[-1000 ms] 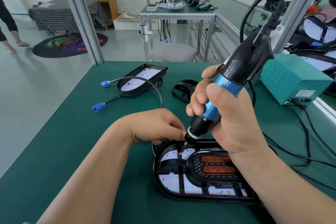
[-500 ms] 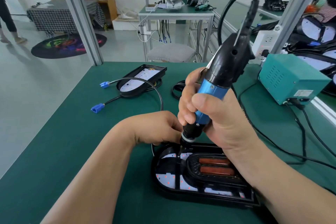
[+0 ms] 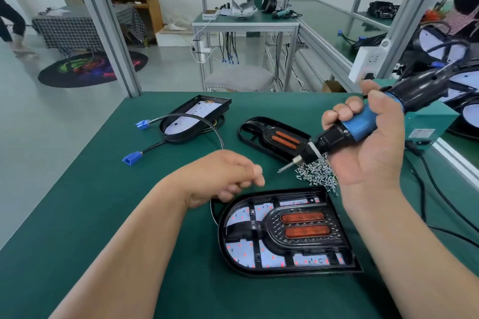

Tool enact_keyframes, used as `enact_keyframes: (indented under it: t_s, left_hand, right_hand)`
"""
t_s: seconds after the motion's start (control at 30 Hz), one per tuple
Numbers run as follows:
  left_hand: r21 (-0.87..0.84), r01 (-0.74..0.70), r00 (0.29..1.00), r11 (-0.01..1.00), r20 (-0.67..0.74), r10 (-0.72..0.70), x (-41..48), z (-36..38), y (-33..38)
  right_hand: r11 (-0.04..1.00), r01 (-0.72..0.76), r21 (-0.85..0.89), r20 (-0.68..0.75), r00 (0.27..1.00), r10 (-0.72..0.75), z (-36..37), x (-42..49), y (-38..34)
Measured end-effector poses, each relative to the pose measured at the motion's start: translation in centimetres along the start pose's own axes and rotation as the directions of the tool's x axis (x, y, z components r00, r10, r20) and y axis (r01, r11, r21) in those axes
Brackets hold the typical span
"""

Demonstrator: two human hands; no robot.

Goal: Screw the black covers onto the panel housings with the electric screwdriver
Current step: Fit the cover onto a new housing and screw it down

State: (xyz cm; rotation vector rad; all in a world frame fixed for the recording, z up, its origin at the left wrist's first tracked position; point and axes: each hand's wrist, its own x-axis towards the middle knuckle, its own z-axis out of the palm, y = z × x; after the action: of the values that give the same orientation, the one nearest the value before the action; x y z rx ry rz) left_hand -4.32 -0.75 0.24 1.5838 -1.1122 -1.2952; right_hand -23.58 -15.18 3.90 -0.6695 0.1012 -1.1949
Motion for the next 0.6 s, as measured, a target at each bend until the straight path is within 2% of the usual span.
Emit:
enact_keyframes:
  t_s: [0.03, 0.07, 0.1, 0.13, 0.17, 0.2, 0.27, 0.43, 0.5, 0.6]
  left_hand:
    - [-0.216, 0.001, 0.999, 0.976, -0.045, -0.011, 0.4, 0.2, 0.2]
    - [-0.46, -0.009, 0.997, 0.888, -0.076, -0.029, 0.7, 0.4, 0.4]
    - [-0.701, -0.026, 0.994, 0.713, -0.093, -0.055, 1.0, 0.5, 0.7]
    - [-0.868, -0.058, 0.99, 0.493, -0.114, -0.084, 1.3, 0.5, 0.8]
    - [-0.941, -0.104, 0.982, 0.323, -0.148, -0.116, 1.6, 0.5, 0.6]
    - [-0.96, -0.133, 0.974, 0.248, -0.173, -0.149, 1.7, 0.4, 0.5]
    - [-0.948, -0.119, 0.969, 0.294, -0.175, -0.173, 1.6, 0.4, 0.1]
    - [-0.786, -0.101, 0.976, 0.61, -0.197, -0.093, 1.5, 0.9, 0.1]
    - [-0.729, -0.107, 0.98, 0.676, -0.191, -0.051, 1.4, 1.1, 0.2]
    - [-0.686, -0.097, 0.991, 0.721, -0.137, 0.004, 1.1, 1.3, 0.2]
  right_hand:
    - [1.0, 0.008, 0.016, -0.024, 1.0, -0.007, -0.2, 0.1, -0.1]
    - [1.0, 0.014, 0.027, -0.044, 0.999, -0.013, -0.3, 0.2, -0.2]
    - [0.999, 0.017, 0.033, -0.06, 0.998, -0.015, -0.4, 0.3, -0.1]
    - [0.999, 0.017, 0.034, -0.073, 0.997, -0.015, -0.5, 0.3, 0.0]
    - [0.999, 0.016, 0.031, -0.081, 0.997, -0.013, -0.5, 0.3, 0.1]
    - [1.0, 0.013, 0.026, -0.085, 0.996, -0.011, -0.6, 0.3, 0.2]
    - [1.0, 0.003, 0.014, -0.088, 0.996, -0.002, -0.6, 0.2, 0.5]
    - [1.0, -0.009, 0.003, -0.069, 0.998, 0.009, -0.5, 0.0, 0.8]
    - [1.0, -0.008, 0.003, -0.059, 0.998, 0.009, -0.4, -0.1, 0.7]
    - [1.0, -0.001, 0.012, -0.063, 0.998, 0.001, -0.2, -0.2, 0.6]
